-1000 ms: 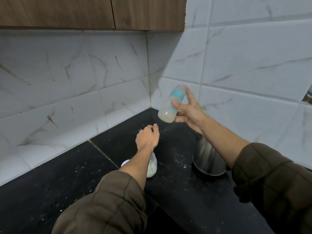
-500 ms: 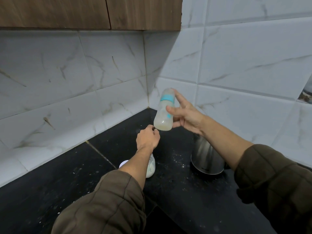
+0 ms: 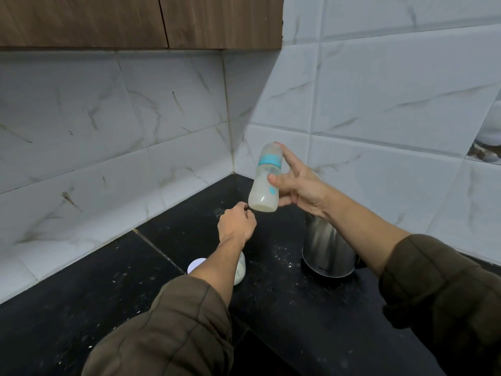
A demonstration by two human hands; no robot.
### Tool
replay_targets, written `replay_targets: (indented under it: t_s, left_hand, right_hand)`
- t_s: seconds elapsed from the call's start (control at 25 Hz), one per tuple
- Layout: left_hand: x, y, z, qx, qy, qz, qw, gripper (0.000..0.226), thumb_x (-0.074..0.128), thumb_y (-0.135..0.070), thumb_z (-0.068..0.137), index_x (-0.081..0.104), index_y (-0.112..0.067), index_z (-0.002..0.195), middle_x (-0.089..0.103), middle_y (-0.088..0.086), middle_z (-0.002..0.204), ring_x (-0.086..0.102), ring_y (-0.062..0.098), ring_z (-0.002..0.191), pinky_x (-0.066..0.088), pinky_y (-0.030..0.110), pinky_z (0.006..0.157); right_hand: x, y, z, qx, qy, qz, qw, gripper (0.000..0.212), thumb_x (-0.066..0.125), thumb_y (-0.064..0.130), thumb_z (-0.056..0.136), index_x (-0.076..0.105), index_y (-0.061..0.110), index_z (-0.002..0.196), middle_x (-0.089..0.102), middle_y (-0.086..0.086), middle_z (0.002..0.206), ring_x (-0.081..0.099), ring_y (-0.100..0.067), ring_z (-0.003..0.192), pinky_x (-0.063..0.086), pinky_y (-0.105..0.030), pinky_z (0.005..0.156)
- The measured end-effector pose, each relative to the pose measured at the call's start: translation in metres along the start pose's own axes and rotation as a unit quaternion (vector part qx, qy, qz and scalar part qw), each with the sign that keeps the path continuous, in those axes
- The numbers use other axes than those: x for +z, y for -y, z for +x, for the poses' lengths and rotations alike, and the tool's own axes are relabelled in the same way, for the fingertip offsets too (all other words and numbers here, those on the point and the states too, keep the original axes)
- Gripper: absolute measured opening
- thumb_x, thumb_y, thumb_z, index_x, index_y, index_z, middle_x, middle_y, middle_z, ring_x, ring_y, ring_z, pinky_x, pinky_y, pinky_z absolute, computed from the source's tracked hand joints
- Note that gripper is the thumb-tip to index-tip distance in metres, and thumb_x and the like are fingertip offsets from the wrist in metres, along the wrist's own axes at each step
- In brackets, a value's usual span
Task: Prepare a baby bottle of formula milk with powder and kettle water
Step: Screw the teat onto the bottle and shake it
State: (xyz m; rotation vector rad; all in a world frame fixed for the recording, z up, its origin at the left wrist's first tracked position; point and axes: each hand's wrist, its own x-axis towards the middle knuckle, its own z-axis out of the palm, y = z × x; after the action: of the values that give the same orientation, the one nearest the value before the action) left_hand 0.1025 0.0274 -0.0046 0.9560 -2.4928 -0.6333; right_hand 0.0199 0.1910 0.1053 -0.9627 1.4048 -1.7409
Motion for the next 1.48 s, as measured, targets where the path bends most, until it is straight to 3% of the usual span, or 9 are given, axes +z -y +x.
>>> replay_targets:
  t_s: [0.16, 0.24, 0.4, 0.64, 0.84, 1.04, 1.12, 1.28, 1.48]
  left_hand:
    - [0.001, 0.004, -0.002, 0.006, -0.003, 0.0, 1.0, 0.039, 0.047, -0.03, 0.105, 0.059, -0.02, 0.142, 0.074, 0.006, 0.122, 0.069, 0.029, 0.111, 0.057, 0.042, 0.095]
    - [0.002, 0.006, -0.001, 0.004, -0.003, 0.004, 1.0, 0.039, 0.047, -0.03, 0.105, 0.06, -0.02, 0.141, 0.074, 0.007, 0.12, 0.068, 0.029, 0.111, 0.057, 0.043, 0.095]
    - [-0.002, 0.002, 0.001, 0.0, 0.001, 0.012, 1.0, 0.03, 0.049, -0.03, 0.104, 0.065, -0.016, 0.125, 0.074, 0.007, 0.109, 0.069, 0.029, 0.1, 0.058, 0.044, 0.09]
    - [-0.002, 0.002, 0.001, 0.006, -0.007, 0.013, 1.0, 0.04, 0.048, -0.03, 0.104, 0.06, -0.021, 0.141, 0.074, 0.005, 0.121, 0.068, 0.029, 0.113, 0.056, 0.042, 0.096]
    - [-0.002, 0.0, 0.002, 0.018, 0.019, 0.019, 0.999, 0.031, 0.052, -0.027, 0.105, 0.065, -0.016, 0.13, 0.073, 0.002, 0.104, 0.068, 0.021, 0.094, 0.057, 0.037, 0.085]
    - [-0.005, 0.009, 0.001, 0.017, 0.013, 0.028, 0.999, 0.038, 0.05, -0.029, 0.105, 0.06, -0.021, 0.14, 0.074, 0.005, 0.12, 0.069, 0.026, 0.109, 0.057, 0.039, 0.093]
    - [-0.004, 0.012, 0.002, 0.014, 0.013, 0.028, 0.999, 0.038, 0.05, -0.029, 0.104, 0.06, -0.021, 0.14, 0.074, 0.005, 0.118, 0.069, 0.026, 0.108, 0.058, 0.04, 0.093]
    - [-0.005, 0.013, 0.003, 0.006, 0.02, 0.034, 0.999, 0.032, 0.051, -0.029, 0.104, 0.063, -0.017, 0.131, 0.073, 0.005, 0.107, 0.068, 0.024, 0.095, 0.059, 0.041, 0.088]
    - [-0.007, 0.016, 0.002, 0.014, 0.001, 0.033, 0.999, 0.038, 0.049, -0.029, 0.104, 0.061, -0.021, 0.14, 0.074, 0.006, 0.119, 0.069, 0.028, 0.108, 0.058, 0.041, 0.093]
  right_hand:
    - [-0.008, 0.003, 0.015, -0.076, -0.182, 0.199, 0.96, 0.092, 0.079, 0.018, 0.087, 0.026, 0.041, 0.158, 0.062, -0.013, 0.138, 0.074, -0.037, 0.107, 0.063, -0.05, 0.08]
    - [-0.008, 0.001, 0.016, -0.064, -0.166, 0.187, 0.966, 0.091, 0.078, 0.018, 0.089, 0.025, 0.042, 0.159, 0.062, -0.014, 0.139, 0.073, -0.037, 0.108, 0.063, -0.051, 0.08]
    - [0.005, -0.004, 0.002, -0.001, -0.002, 0.03, 1.0, 0.093, 0.077, 0.014, 0.083, 0.029, 0.046, 0.156, 0.072, -0.012, 0.119, 0.073, -0.036, 0.103, 0.064, -0.053, 0.075]
    - [0.004, 0.002, 0.022, -0.071, -0.18, 0.236, 0.952, 0.093, 0.078, 0.016, 0.09, 0.022, 0.041, 0.16, 0.06, -0.014, 0.142, 0.073, -0.037, 0.11, 0.062, -0.053, 0.084]
    - [0.014, -0.001, 0.005, -0.008, 0.0, 0.054, 0.999, 0.094, 0.078, 0.016, 0.083, 0.027, 0.046, 0.157, 0.067, -0.015, 0.128, 0.072, -0.037, 0.107, 0.063, -0.053, 0.077]
    - [0.005, 0.003, 0.021, -0.085, -0.188, 0.25, 0.946, 0.09, 0.077, 0.017, 0.092, 0.023, 0.038, 0.16, 0.059, -0.014, 0.143, 0.074, -0.036, 0.108, 0.062, -0.054, 0.084]
    - [0.004, 0.002, 0.019, -0.061, -0.167, 0.211, 0.961, 0.092, 0.077, 0.018, 0.091, 0.022, 0.039, 0.161, 0.059, -0.016, 0.143, 0.073, -0.038, 0.109, 0.062, -0.054, 0.083]
    - [0.012, -0.006, 0.002, 0.007, -0.015, 0.034, 0.999, 0.099, 0.079, 0.017, 0.082, 0.024, 0.044, 0.159, 0.07, -0.014, 0.126, 0.072, -0.039, 0.107, 0.064, -0.054, 0.076]
    - [0.009, -0.001, 0.024, -0.076, -0.19, 0.247, 0.947, 0.093, 0.078, 0.018, 0.09, 0.021, 0.035, 0.161, 0.06, -0.013, 0.142, 0.073, -0.037, 0.109, 0.062, -0.054, 0.085]
